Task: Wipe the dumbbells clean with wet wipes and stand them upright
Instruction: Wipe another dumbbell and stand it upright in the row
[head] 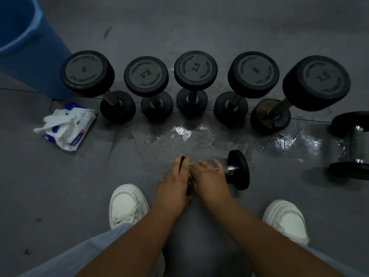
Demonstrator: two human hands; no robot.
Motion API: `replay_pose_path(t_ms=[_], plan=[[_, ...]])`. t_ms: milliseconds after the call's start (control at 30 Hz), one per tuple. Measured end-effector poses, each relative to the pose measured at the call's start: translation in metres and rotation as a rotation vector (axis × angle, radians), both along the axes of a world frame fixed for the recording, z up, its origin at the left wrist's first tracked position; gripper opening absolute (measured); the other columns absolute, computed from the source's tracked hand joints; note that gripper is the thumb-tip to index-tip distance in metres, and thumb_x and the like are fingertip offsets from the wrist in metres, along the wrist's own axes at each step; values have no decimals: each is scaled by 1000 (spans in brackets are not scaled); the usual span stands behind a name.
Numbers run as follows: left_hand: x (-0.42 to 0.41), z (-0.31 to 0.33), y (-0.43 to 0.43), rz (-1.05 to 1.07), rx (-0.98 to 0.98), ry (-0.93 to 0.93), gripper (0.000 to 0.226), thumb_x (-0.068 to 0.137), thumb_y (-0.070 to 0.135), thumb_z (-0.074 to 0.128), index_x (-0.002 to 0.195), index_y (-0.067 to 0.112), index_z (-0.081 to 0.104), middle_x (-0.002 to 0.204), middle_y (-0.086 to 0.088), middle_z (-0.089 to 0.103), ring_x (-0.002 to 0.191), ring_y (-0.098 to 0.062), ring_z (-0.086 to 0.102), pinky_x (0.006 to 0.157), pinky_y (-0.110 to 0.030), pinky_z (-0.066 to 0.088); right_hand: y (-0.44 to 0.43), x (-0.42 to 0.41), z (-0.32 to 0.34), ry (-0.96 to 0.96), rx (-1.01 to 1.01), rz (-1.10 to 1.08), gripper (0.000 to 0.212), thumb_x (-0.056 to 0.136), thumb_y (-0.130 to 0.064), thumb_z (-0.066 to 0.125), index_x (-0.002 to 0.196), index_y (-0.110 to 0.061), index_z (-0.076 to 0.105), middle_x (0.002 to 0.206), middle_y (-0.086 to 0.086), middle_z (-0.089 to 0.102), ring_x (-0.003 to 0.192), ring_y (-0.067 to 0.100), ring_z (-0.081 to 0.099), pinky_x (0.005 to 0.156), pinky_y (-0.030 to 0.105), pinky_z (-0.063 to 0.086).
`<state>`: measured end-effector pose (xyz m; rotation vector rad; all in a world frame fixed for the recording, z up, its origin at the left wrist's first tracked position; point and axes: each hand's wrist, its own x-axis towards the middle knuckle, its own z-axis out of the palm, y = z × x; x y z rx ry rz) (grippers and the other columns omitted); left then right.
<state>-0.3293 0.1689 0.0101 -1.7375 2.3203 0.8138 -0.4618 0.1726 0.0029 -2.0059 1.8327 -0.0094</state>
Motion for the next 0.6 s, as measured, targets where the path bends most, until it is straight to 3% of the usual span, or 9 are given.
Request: replay_pose_path(t_ms=[67, 200, 367, 500, 600], plan=[[0, 2, -4, 3, 15, -9, 112, 75, 34, 77, 156, 22, 0, 163, 6, -13, 132, -27, 46, 97, -39, 44, -5, 0, 0, -30, 58, -49, 28, 95, -34, 47, 120, -31, 58, 124, -14, 62, 132, 12, 44, 109, 41, 3], [0, 7, -2, -8, 9, -4, 108, 78, 34, 76, 156, 22, 2, 163, 4, -12, 129, -26, 49, 95, -39, 44, 16, 7, 0, 69, -3, -34, 45, 74, -29, 71, 118, -34, 63, 119, -15, 66, 116, 15, 59, 106, 44, 12], [0, 6, -5, -17, 25, -22, 112, 76, 35, 76, 156, 21, -1, 163, 3, -14, 127, -26, 51, 92, -38, 45, -7, 8, 6, 65, 90, -43, 36, 93, -27, 43, 128, -30, 51, 131, -10, 57, 139, 15, 32, 111, 46, 0], [-1, 9, -4, -28, 24, -24, 109, 79, 36, 75, 156, 22, 0, 163, 2, -13, 128, -25, 50, 94, -37, 44, 15, 9, 9, 101, 46, -12, 48, 93, -26, 45, 140, -30, 44, 144, -11, 47, 137, 18, 37, 108, 44, -2], [0, 7, -6, -22, 39, -18, 111, 77, 34, 76, 156, 21, 0, 163, 2, -13, 126, -27, 52, 92, -39, 46, 3, 10, 8, 101, 47, -42, 45, 94, -26, 42, 139, -30, 43, 141, -10, 50, 141, 19, 31, 111, 47, -1]])
